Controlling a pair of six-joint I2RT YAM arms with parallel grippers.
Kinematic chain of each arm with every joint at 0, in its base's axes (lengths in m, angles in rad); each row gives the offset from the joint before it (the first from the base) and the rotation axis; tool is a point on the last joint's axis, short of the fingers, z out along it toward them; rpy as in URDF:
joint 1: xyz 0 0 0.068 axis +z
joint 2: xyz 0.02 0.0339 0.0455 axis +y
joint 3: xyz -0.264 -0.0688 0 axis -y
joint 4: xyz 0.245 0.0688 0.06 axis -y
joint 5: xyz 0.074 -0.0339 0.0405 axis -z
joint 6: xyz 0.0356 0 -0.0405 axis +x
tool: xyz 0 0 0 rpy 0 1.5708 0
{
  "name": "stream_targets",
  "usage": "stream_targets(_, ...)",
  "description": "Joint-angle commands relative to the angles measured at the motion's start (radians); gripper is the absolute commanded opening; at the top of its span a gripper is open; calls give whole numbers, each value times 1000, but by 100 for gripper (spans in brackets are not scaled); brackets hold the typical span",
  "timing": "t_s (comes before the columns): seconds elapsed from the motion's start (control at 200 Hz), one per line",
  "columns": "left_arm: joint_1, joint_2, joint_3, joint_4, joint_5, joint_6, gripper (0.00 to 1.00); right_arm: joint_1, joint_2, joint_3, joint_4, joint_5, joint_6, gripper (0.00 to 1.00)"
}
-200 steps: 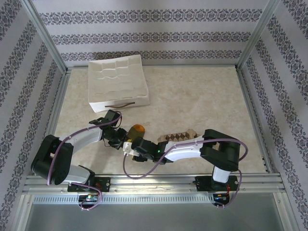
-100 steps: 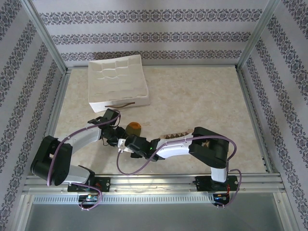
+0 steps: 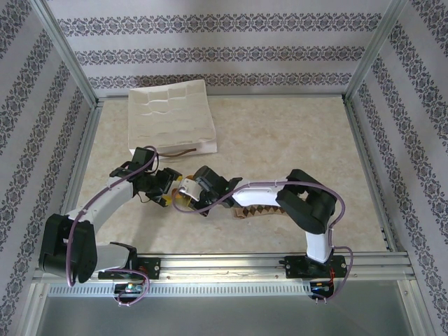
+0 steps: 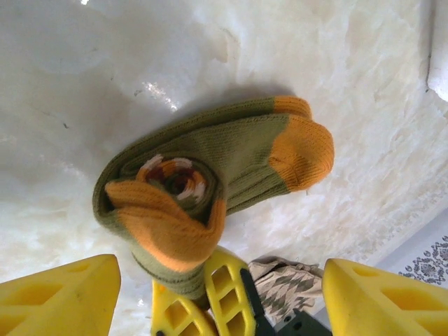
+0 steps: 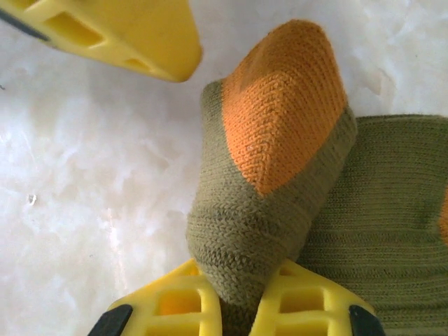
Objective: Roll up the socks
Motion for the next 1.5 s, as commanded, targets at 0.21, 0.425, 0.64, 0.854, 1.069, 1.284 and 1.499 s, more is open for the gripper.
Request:
stream_targets(0.21,5,-64,-78,57,71,-12,66,-152,174,51,-181,-369,237,0)
stream_targets(0.425,-16,9,-106,188,85,-32,66,-226,258,101,-210,-523,378,0)
stream_targets(0.64,-42,133,-100,322,68,-17,65,-263,305,145,-230,-603,491,0)
stream_targets(0.854,-58,205,-104,206,32,58,54,-274,307,178,-223,-637,547,0)
stream_targets(1.069,-59,261,-106,114,-18,146,0,-248,154,98,-146,-533,432,30)
stream_targets(1.284,-53,182,-79,-38,-18,136,0,-56,-269,-296,217,114,-19,58)
stream_targets(1.499,-51,144,-94,-42,55,97,0,107,-258,-267,193,385,-286,62)
